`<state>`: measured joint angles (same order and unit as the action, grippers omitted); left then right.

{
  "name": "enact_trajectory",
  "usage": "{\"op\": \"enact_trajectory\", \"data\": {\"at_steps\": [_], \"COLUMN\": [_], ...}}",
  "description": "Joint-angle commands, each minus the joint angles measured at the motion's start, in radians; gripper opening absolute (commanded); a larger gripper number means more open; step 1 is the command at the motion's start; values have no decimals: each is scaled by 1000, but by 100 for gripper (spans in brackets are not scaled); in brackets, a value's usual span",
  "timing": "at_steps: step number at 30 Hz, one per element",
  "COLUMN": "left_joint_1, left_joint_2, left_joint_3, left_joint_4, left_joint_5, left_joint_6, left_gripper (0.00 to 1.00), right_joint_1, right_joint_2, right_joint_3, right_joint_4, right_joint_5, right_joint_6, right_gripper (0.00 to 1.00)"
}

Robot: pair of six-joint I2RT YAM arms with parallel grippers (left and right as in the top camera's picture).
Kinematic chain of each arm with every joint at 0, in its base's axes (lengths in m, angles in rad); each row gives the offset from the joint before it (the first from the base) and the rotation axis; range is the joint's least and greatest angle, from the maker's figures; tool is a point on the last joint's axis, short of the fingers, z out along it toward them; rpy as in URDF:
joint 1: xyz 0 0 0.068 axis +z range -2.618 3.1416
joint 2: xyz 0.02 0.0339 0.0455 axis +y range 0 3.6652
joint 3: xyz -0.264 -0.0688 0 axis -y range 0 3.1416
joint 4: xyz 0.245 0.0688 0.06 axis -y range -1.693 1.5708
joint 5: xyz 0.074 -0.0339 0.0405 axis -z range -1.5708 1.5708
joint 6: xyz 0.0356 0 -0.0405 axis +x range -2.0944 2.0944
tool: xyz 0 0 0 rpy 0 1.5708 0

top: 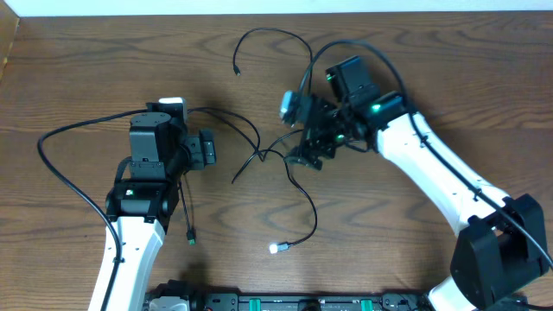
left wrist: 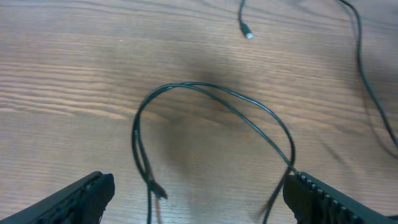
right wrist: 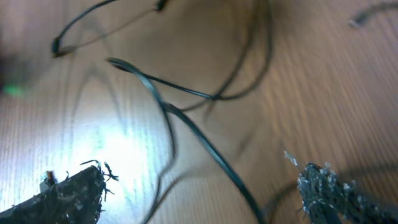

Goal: Untangle cables

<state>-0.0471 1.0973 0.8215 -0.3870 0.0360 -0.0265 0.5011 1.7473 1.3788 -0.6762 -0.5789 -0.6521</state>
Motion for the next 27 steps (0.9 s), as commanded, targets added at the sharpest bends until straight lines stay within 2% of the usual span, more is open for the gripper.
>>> {"op": "enact_trajectory", "data": {"at_steps": [1, 9, 15, 24, 27], "left_joint_1": [5, 5, 5, 5, 5], "left_joint_2": [-7, -7, -7, -7, -7], "left_joint_3": [0, 0, 0, 0, 0], "left_joint_4": [-17, -24, -24, -24, -24], "left_joint_5": [-56, -56, -56, -56, -56], "left_joint_6": [-5, -5, -5, -5, -5], "left_gripper": [92, 92, 92, 92, 92], "right_joint_1": [58, 136, 162, 201, 214], "right_joint_2": [6, 11, 73, 169, 170], "right_joint_3": [-8, -10, -11, -11, -11], "right_joint_4": [0, 1, 30, 108, 113], "right_joint_5": [-19, -18, -27, -27, -27], "right_joint_6": [-140, -346, -367, -367, -367], "right_gripper": [97, 96, 96, 72, 54]}}
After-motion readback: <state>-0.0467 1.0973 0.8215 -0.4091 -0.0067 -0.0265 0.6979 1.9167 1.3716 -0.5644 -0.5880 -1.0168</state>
